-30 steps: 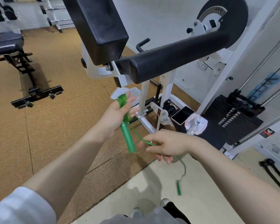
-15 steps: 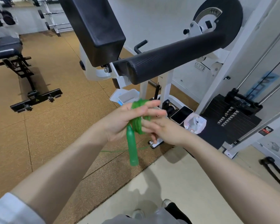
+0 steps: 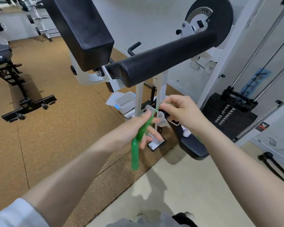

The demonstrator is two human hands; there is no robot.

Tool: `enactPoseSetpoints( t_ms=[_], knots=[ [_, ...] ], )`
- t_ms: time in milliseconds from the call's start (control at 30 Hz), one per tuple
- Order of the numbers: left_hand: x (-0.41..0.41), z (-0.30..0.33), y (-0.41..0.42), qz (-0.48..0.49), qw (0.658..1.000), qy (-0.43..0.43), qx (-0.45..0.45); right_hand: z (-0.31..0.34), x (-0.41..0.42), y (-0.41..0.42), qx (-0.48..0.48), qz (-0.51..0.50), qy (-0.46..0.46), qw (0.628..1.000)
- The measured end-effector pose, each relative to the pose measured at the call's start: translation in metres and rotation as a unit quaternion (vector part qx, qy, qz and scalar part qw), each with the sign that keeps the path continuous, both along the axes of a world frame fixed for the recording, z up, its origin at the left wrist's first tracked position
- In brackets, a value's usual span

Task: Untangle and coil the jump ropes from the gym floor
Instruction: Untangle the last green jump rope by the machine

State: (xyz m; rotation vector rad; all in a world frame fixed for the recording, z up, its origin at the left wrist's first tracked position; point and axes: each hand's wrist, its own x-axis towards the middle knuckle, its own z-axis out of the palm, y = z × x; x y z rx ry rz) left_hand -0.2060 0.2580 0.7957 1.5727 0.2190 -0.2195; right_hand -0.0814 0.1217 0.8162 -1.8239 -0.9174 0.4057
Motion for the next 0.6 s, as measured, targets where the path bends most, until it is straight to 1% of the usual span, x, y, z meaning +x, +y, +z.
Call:
enactPoseSetpoints(
  t_ms=[33,100,133,167,200,267,300,367,433,500,533,600],
  knots=[
    [0.002,0.003,-0.003,-0.047,0.998,0.004,-0.045,-0.01,0.007,-0.003,-0.02,-0.005,-0.001,1.0],
    [0.005,0.007,-0.009,-0.133,0.98,-0.033,-0.148,-0.03,0.01,-0.01,-0.066,0.034,0.02,0.997],
    [0.009,0.009,-0.013,-0.141,0.971,-0.063,-0.185,-0.04,0.008,-0.014,-0.084,0.057,0.042,0.994],
    [0.014,0.011,-0.016,-0.116,0.969,-0.087,-0.202,-0.047,0.004,-0.017,-0.102,0.074,0.061,0.99],
    [0.021,0.013,-0.018,-0.063,0.972,-0.101,-0.205,-0.053,0.001,-0.022,-0.131,0.086,0.077,0.985],
    [0.038,0.012,-0.02,0.067,0.974,-0.1,-0.192,-0.059,-0.003,-0.031,-0.179,0.114,0.115,0.97],
    [0.045,0.01,-0.021,0.115,0.972,-0.089,-0.184,-0.058,-0.004,-0.036,-0.189,0.135,0.123,0.965],
    [0.057,-0.001,-0.021,0.178,0.968,-0.071,-0.16,-0.051,0.001,-0.045,-0.201,0.167,0.083,0.962],
    [0.067,-0.012,-0.024,0.222,0.962,-0.061,-0.145,-0.04,0.01,-0.053,-0.235,0.192,0.007,0.953],
    [0.079,-0.02,-0.03,0.248,0.96,-0.06,-0.114,-0.031,0.019,-0.062,-0.265,0.226,-0.029,0.937],
    [0.085,-0.023,-0.033,0.252,0.963,-0.059,-0.076,-0.027,0.022,-0.066,-0.273,0.243,-0.035,0.93],
    [0.097,-0.028,-0.041,0.223,0.972,-0.05,0.051,-0.016,0.027,-0.078,-0.269,0.269,-0.053,0.923]
  ],
)
